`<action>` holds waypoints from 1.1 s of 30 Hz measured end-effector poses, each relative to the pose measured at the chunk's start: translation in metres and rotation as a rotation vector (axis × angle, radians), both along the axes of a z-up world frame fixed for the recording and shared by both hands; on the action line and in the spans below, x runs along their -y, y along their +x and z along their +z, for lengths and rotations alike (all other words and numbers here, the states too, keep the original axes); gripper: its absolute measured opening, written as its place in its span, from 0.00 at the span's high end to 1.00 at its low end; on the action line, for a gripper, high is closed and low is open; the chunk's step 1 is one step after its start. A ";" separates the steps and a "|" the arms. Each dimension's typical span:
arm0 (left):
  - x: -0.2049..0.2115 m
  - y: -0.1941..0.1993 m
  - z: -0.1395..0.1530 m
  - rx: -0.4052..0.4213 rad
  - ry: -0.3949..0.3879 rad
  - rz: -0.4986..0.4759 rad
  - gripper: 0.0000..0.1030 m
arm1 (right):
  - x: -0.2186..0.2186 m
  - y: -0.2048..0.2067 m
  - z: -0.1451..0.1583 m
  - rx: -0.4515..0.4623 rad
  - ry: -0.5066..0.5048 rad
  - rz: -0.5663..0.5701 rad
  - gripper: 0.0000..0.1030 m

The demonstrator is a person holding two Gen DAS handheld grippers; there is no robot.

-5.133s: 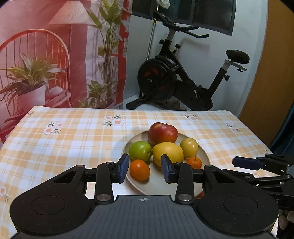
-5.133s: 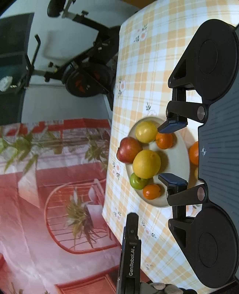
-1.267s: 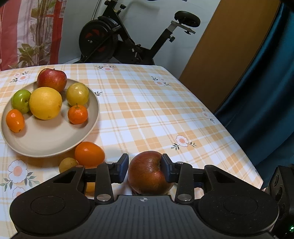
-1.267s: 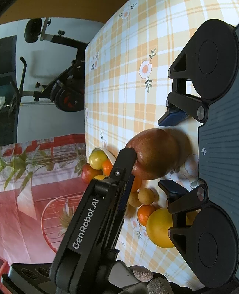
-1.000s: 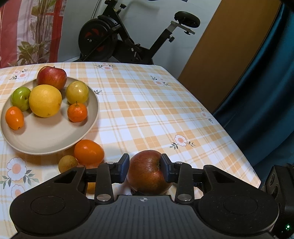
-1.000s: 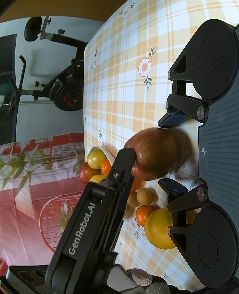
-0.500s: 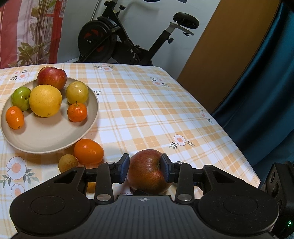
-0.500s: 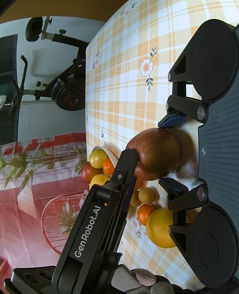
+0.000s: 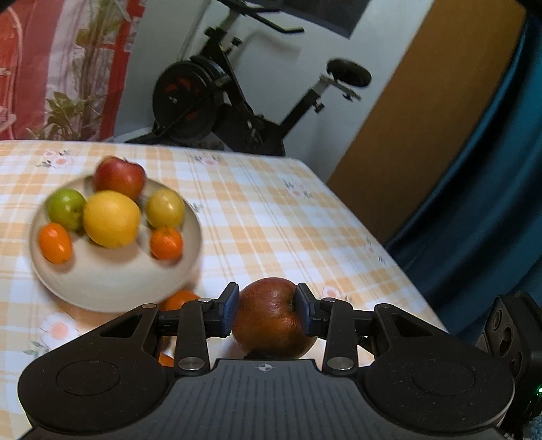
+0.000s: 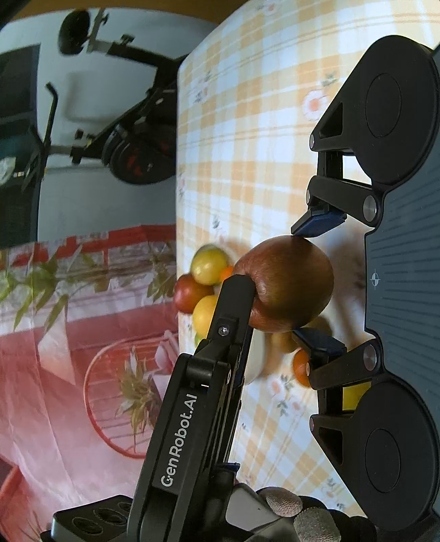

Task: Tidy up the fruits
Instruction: 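Lift the red apple with both tools and carry it over the plate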

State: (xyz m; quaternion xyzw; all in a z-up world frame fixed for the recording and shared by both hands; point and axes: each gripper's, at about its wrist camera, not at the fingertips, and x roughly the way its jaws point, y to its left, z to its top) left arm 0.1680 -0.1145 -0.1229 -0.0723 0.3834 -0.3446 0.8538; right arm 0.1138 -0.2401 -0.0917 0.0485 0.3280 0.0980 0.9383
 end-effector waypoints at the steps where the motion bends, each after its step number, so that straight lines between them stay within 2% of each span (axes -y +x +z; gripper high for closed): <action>1: -0.004 0.002 0.003 0.002 -0.010 0.010 0.63 | -0.003 0.006 0.004 0.000 -0.007 0.015 0.47; 8: -0.037 0.028 0.015 0.004 -0.059 0.102 0.63 | -0.025 0.052 0.027 -0.036 -0.021 0.130 0.47; 16: -0.070 0.062 0.007 -0.055 -0.068 0.184 0.63 | -0.061 0.099 0.026 -0.104 -0.061 0.252 0.47; 26: -0.087 0.081 -0.016 -0.115 -0.081 0.231 0.65 | -0.084 0.133 0.005 -0.213 -0.073 0.270 0.47; 33: -0.096 0.087 -0.023 -0.127 -0.074 0.250 0.65 | -0.091 0.146 -0.006 -0.251 -0.066 0.268 0.47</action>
